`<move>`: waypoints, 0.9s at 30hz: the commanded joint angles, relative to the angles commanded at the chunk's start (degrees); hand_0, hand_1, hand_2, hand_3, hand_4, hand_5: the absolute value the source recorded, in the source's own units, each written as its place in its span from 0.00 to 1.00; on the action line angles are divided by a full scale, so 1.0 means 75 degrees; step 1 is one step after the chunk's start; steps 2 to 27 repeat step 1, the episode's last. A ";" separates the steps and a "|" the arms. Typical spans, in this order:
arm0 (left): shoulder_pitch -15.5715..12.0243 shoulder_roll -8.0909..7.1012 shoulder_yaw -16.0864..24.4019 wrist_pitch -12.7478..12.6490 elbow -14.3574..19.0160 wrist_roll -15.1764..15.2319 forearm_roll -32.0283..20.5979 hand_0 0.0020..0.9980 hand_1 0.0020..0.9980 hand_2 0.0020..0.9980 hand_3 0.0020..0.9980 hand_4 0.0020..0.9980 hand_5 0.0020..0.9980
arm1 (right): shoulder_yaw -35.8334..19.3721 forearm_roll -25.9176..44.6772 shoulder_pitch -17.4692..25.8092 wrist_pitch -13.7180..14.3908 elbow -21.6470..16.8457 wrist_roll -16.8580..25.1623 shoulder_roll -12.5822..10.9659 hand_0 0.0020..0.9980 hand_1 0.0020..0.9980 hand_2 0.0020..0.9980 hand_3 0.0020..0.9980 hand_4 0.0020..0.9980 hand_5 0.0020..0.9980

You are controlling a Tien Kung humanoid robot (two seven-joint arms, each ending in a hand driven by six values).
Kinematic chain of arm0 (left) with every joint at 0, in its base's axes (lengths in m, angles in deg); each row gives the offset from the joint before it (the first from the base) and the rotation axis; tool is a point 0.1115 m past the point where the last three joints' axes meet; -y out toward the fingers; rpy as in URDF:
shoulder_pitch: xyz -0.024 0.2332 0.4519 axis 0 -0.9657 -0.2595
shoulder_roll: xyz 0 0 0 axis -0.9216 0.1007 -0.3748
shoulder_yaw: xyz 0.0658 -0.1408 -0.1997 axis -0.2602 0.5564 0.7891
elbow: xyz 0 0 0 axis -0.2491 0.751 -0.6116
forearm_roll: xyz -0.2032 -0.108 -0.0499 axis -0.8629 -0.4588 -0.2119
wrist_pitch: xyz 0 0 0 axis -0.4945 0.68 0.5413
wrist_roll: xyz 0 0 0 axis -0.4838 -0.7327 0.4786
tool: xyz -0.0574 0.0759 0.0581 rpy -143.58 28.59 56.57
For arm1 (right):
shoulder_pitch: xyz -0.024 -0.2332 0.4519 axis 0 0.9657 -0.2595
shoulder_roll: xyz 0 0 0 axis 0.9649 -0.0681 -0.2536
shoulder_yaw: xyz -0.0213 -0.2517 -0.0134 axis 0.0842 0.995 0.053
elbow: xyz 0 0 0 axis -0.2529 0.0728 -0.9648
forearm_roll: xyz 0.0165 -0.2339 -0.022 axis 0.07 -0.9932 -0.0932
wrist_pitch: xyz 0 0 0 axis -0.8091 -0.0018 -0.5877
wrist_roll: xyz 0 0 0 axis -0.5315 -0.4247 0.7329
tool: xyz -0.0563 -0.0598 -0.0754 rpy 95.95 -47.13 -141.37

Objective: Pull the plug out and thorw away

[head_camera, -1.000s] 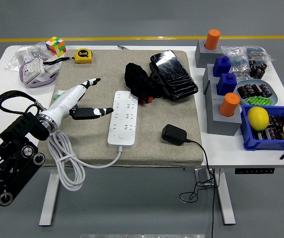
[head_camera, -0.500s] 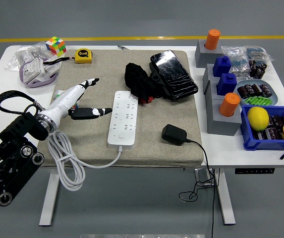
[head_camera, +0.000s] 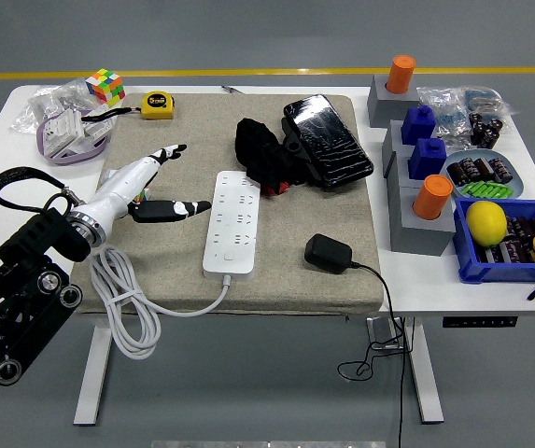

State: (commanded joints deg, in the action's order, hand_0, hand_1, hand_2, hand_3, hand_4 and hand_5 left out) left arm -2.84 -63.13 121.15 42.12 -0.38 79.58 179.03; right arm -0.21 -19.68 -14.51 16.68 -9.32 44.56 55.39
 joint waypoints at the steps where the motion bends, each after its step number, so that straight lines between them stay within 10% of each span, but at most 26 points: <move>1: -0.0007 -0.0007 0.0007 -0.0005 0.0011 0.0002 0.0001 0.96 0.96 0.96 1.00 1.00 0.59 | 0.0016 0.0010 0.0007 -0.0006 -0.0003 0.0001 0.0001 0.57 0.66 0.67 0.56 0.96 0.48; 27: -0.0007 -0.0007 0.0007 -0.0005 0.0011 0.0002 0.0001 0.96 0.96 0.96 1.00 1.00 0.59 | 0.0016 0.0010 0.0007 -0.0006 -0.0003 0.0001 0.0001 0.57 0.66 0.67 0.56 0.96 0.48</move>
